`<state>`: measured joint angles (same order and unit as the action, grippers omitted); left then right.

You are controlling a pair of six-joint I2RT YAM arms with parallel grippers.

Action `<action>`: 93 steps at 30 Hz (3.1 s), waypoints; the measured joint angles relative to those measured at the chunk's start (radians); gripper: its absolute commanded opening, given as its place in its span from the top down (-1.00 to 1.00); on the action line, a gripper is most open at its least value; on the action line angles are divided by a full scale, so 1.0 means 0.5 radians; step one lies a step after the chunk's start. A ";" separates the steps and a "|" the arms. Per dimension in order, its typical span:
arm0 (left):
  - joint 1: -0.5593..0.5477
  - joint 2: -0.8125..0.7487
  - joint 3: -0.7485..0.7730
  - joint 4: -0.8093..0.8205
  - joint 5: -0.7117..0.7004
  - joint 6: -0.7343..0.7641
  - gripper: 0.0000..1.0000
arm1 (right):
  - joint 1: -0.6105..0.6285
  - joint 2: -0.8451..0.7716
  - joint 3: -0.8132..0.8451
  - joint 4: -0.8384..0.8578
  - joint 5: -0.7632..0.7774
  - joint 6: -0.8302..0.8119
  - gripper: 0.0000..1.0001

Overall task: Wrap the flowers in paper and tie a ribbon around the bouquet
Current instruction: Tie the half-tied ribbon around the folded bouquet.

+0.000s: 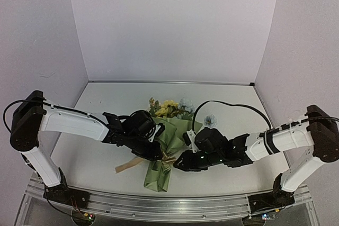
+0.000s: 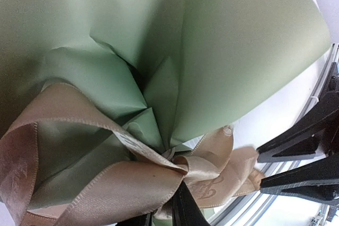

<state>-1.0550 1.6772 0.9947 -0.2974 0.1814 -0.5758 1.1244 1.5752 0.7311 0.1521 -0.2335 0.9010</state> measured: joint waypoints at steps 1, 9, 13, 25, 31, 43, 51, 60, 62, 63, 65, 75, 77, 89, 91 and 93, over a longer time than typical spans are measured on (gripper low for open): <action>0.000 0.000 0.000 0.000 0.000 0.000 0.72 | -0.010 -0.022 0.000 -0.018 0.022 -0.011 0.29; 0.000 0.000 0.000 0.001 0.000 0.002 0.72 | -0.131 -0.074 0.003 -0.037 0.137 -0.020 0.10; 0.000 0.000 0.000 0.001 0.000 0.002 0.73 | -0.187 -0.010 0.008 0.010 0.141 -0.006 0.18; 0.000 0.000 0.000 0.002 0.001 0.004 0.73 | -0.239 0.167 -0.005 0.196 0.035 0.129 0.64; 0.000 0.000 0.000 0.002 0.001 0.003 0.73 | -0.208 0.167 -0.056 0.273 -0.057 0.131 0.75; 0.000 0.000 0.000 0.003 0.002 0.003 0.72 | -0.119 0.106 -0.159 0.286 -0.093 0.087 0.37; 0.000 0.000 0.000 0.003 0.002 0.003 0.72 | -0.114 0.113 -0.077 0.287 -0.087 0.084 0.23; 0.000 0.000 0.000 0.003 0.002 0.003 0.72 | -0.114 0.216 0.056 0.294 -0.066 0.086 0.31; 0.000 0.000 0.000 0.003 0.002 0.003 0.72 | -0.114 0.235 0.070 0.294 -0.059 0.092 0.42; 0.000 0.000 0.000 0.003 0.002 0.003 0.72 | -0.114 0.239 0.070 0.294 -0.056 0.091 0.49; 0.000 0.000 0.000 0.003 0.002 0.003 0.70 | -0.114 0.243 0.071 0.292 -0.044 0.096 0.62; 0.000 -0.074 -0.006 0.017 -0.016 -0.006 0.47 | -0.117 0.236 0.071 0.236 0.048 0.128 1.00; 0.000 -0.123 -0.021 0.046 -0.038 -0.014 0.42 | -0.117 0.225 0.069 0.204 0.072 0.131 1.00; 0.109 -0.450 -0.262 0.153 -0.203 -0.202 0.31 | -0.117 0.123 0.064 0.029 0.179 0.131 1.00; 0.176 -0.523 -0.321 0.160 -0.221 -0.256 0.30 | -0.115 0.099 0.060 -0.011 0.210 0.131 1.00; 0.238 -0.585 -0.368 0.163 -0.225 -0.308 0.30 | -0.111 0.074 0.055 -0.056 0.247 0.130 1.00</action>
<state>-0.9360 1.3845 0.8107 -0.2161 0.0687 -0.7297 1.0690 1.6120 0.7588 0.1240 -0.1102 0.9661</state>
